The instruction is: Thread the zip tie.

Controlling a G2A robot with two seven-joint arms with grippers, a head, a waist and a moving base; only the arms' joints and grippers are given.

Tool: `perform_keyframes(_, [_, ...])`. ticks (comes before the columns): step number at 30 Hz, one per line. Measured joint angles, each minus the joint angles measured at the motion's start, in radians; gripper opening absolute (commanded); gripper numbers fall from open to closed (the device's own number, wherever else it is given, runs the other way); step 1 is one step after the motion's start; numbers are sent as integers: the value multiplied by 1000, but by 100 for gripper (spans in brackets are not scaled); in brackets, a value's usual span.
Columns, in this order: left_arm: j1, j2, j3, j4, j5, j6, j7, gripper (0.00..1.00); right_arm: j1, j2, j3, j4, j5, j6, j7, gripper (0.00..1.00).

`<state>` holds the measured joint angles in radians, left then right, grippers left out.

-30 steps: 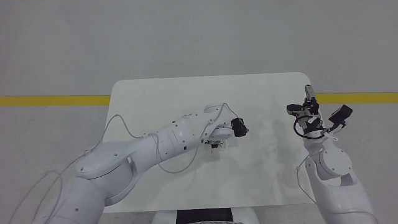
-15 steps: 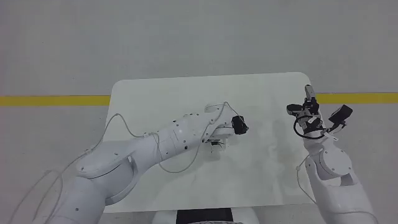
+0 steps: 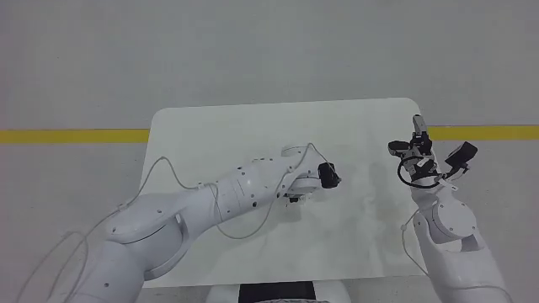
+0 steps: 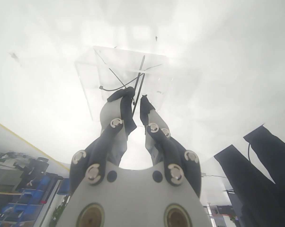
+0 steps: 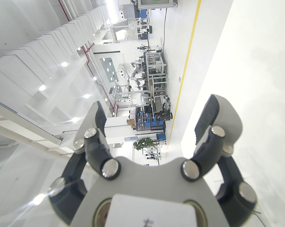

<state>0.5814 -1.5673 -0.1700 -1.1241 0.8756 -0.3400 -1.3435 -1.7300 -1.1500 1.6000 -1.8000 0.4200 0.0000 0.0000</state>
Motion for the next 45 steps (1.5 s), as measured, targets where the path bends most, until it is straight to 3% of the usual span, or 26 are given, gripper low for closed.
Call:
perform_keyframes(12, [19, -9, 0, 25, 22, 0, -21, 9, 0, 0, 0, 0, 0, 0, 0, 100])
perform_keyframes(28, [12, -16, 0, 45, 79, 0, 7, 6, 0, 0, 0, 0, 0, 0, 0, 100])
perform_keyframes(36, [14, -12, 0, 6, 62, 0, -5, 9, 0, 0, 0, 0, 0, 0, 0, 100])
perform_keyframes(45, [19, -5, 0, -7, 91, 0, -17, 14, 0, 0, 0, 0, 0, 0, 0, 100])
